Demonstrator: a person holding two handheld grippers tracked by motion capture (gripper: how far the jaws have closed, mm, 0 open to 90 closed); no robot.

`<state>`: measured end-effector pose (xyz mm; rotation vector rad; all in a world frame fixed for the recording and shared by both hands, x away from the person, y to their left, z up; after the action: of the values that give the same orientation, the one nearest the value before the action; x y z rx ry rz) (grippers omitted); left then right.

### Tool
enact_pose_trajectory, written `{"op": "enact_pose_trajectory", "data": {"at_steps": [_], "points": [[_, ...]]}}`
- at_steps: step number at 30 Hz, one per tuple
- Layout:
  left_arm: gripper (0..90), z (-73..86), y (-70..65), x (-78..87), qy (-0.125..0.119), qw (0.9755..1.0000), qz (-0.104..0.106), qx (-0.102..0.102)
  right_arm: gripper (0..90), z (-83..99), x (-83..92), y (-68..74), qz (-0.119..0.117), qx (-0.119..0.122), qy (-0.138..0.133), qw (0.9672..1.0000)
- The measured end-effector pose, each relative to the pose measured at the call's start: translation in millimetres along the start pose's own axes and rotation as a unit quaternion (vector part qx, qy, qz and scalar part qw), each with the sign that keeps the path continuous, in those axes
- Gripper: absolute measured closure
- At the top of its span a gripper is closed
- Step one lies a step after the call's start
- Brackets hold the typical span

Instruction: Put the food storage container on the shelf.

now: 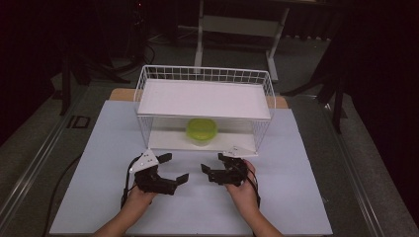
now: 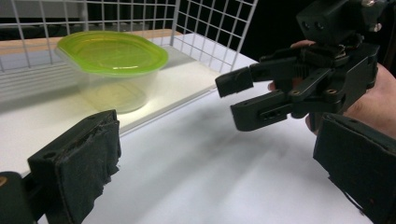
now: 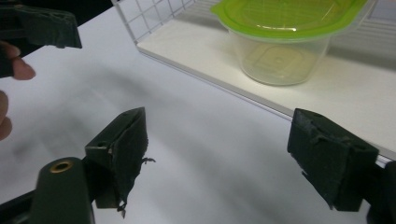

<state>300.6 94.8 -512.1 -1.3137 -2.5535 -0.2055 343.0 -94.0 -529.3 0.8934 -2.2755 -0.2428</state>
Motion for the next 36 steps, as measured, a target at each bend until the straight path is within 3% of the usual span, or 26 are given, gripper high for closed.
{"op": "enact_pose_trajectory", "data": {"at_steps": [2, 8, 19, 28, 36], "points": [[1.7, -0.9, -2.1, 3.9, 0.000, 1.0000, 0.005, -0.004, 16.7, 0.5, 6.8, 1.4, -0.012, -0.002, -0.006, 0.9999], [1.7, 1.7, -6.9, 14.1, 0.008, 0.9998, 0.012, -0.012, 16.2, 3.5, 23.5, 1.0, -0.019, 0.002, -0.008, 0.9998], [1.7, 10.2, -2.3, 33.2, 0.009, 0.9999, -0.001, -0.007, 16.7, 12.3, 58.7, -10.4, -0.019, -0.001, -0.022, 0.9996], [1.7, 21.9, 6.9, 36.6, 0.011, 0.9996, -0.021, -0.013, 16.7, 24.3, 72.5, -28.3, -0.021, -0.002, -0.028, 0.9994], [1.7, 24.3, 9.9, 39.2, 0.009, 0.9995, -0.025, -0.018, 16.8, 24.9, 80.6, -37.3, -0.017, 0.008, -0.034, 0.9993]]}}
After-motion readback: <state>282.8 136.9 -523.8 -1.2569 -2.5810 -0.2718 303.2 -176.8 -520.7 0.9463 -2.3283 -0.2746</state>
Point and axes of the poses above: each handheld gripper's, and its own axes: x roughly backward along the jaws, z roughly out of its underside, y roughly to its left, the point moved 6 cm from there along -x, roughly forward along the jaws, and after that the axes turned 14 degrees about -x, right-handed, at the moved point
